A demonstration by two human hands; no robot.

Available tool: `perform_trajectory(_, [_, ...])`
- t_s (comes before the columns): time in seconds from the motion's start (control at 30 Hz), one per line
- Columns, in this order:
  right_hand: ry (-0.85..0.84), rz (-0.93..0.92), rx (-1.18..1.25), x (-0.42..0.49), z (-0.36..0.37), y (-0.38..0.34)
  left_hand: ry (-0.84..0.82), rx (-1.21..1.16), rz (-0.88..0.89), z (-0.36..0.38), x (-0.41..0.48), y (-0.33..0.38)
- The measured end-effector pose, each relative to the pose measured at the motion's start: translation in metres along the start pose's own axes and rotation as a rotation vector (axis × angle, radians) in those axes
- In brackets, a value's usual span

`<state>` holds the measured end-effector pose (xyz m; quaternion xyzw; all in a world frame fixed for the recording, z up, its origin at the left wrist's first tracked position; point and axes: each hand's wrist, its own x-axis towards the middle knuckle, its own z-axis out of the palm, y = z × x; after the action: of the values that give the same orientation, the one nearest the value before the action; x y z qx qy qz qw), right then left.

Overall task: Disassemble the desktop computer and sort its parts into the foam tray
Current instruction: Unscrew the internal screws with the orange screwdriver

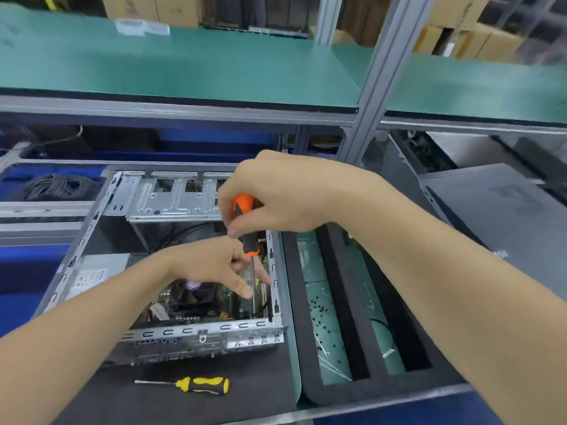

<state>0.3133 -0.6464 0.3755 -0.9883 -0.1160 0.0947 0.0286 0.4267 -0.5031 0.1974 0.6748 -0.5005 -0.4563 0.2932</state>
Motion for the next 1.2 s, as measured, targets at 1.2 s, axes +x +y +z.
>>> perform_trajectory(1.2, [-0.111, -0.070, -0.012, -0.024, -0.006, -0.020, 0.230, -0.268, 0.303, 0.007, -0.006, 0.051])
